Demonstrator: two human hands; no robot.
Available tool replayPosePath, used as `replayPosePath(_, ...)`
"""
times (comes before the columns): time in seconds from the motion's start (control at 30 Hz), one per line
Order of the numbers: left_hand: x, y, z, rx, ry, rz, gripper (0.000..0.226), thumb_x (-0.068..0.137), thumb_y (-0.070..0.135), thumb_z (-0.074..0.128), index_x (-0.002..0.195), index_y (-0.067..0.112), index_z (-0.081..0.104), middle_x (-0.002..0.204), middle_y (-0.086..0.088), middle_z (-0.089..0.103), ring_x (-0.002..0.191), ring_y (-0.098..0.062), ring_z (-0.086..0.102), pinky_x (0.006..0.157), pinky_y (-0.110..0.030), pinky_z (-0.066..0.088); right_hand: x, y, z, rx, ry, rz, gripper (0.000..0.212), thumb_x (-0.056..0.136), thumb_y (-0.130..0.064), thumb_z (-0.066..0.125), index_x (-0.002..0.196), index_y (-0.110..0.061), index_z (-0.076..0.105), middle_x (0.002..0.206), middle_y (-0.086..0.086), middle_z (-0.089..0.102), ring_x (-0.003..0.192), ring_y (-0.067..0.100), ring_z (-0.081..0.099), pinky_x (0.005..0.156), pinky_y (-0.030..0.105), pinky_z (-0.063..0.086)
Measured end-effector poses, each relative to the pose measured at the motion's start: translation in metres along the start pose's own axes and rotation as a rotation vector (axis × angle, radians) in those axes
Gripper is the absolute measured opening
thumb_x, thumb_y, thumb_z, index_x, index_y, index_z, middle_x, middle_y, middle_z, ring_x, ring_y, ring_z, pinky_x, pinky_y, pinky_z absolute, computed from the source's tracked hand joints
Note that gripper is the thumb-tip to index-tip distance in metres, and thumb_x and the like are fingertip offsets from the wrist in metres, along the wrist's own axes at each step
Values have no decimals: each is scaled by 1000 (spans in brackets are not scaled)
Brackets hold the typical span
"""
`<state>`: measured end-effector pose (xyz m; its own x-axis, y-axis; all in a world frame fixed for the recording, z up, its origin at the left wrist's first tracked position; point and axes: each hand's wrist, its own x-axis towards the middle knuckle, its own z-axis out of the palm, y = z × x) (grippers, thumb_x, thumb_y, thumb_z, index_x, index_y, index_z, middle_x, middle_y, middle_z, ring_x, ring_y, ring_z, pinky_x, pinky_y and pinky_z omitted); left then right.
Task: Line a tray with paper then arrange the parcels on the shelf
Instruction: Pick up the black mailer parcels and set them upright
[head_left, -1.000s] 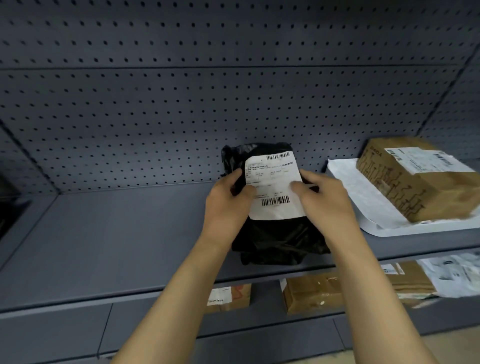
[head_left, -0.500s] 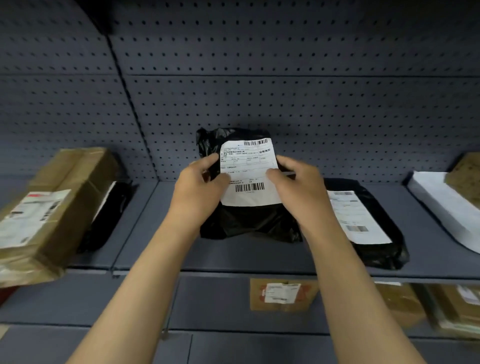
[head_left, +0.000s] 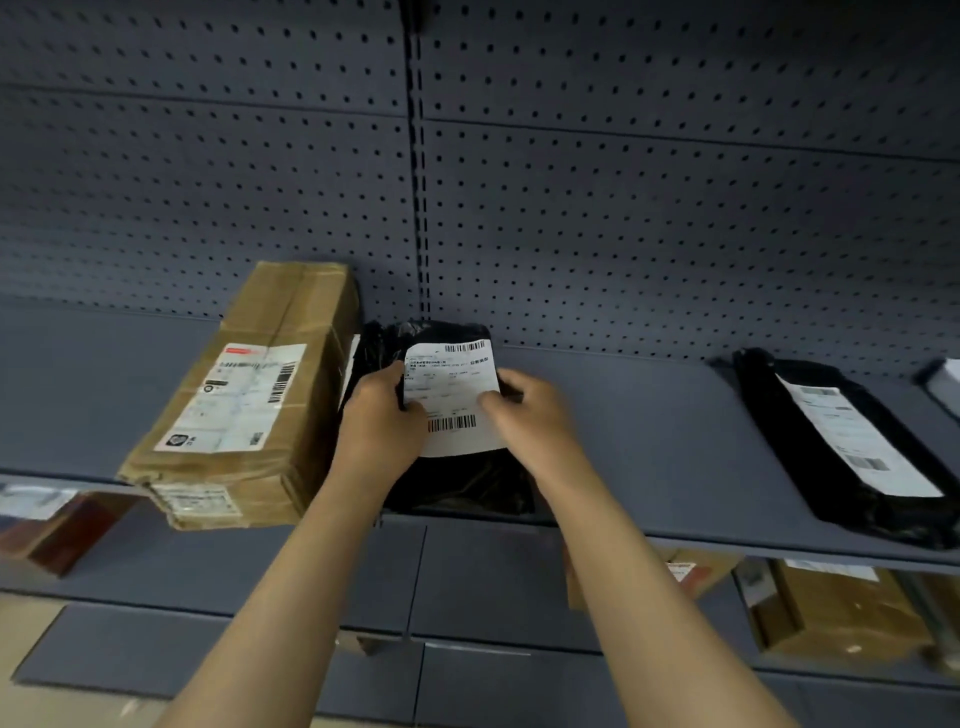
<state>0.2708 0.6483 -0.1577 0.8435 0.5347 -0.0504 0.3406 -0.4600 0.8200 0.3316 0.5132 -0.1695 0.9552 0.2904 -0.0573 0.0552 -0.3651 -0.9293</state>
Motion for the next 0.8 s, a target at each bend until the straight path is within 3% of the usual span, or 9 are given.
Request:
replayPosePath(0.07, 4, -15, 10, 26, -18, -33, 68, 99, 4, 48, 160, 24, 26, 148, -10, 52, 127, -29, 55, 96, -32, 49, 2, 7, 9, -21, -29, 40, 36, 91, -11, 53, 93, -43, 69, 82, -26, 72, 82, 4, 72, 74, 28, 59)
replayPosePath(0.13, 7, -29, 20, 68, -24, -19, 73, 100, 6, 49, 162, 26, 18, 156, -10, 43, 139, -30, 46, 106, -37, 43, 4, 15, 16, -37, -60, 73, 36, 90, -10, 52, 94, -41, 71, 92, -19, 75, 89, 12, 73, 79, 35, 61)
replayPosePath(0.3, 3, -38, 34, 250, 113, 90, 62, 99, 6, 51, 157, 21, 35, 160, -13, 37, 145, -36, 34, 113, -48, 39, 2, 24, 15, -54, -68, 71, 37, 94, -14, 56, 125, -30, 68, 107, -15, 69, 107, 11, 67, 77, 16, 52)
replayPosePath(0.4, -3, -23, 34, 305, 256, 292, 60, 93, 4, 59, 150, 19, 49, 153, -12, 46, 143, -35, 37, 112, -48, 40, -1, 17, 1, -78, 10, -6, 44, 98, -20, 57, 142, -25, 55, 127, -13, 61, 117, 6, 57, 82, 8, 40)
replayPosePath(0.53, -9, 15, 35, -49, 200, 334, 46, 99, 17, 59, 144, 24, 54, 146, -5, 50, 136, -23, 46, 107, -32, 40, -3, -2, -36, 2, 131, -97, 37, 98, -22, 58, 134, -28, 61, 123, -17, 62, 95, -10, 57, 72, -2, 38)
replayPosePath(0.67, -13, 58, 44, -347, 75, 226, 40, 103, 17, 54, 141, 29, 55, 136, 8, 57, 124, -10, 55, 88, -13, 42, -11, -13, -80, 79, 152, -102, 31, 97, -20, 61, 126, -30, 67, 119, -17, 66, 96, -11, 57, 74, 5, 43)
replayPosePath(0.8, -24, 95, 72, -546, -57, 162, 30, 102, 21, 56, 129, 34, 63, 108, 21, 61, 104, -1, 59, 104, -39, 51, -23, -6, -130, 106, 262, -141, 27, 95, -17, 63, 113, -37, 69, 113, -17, 70, 108, 2, 64, 97, 26, 51)
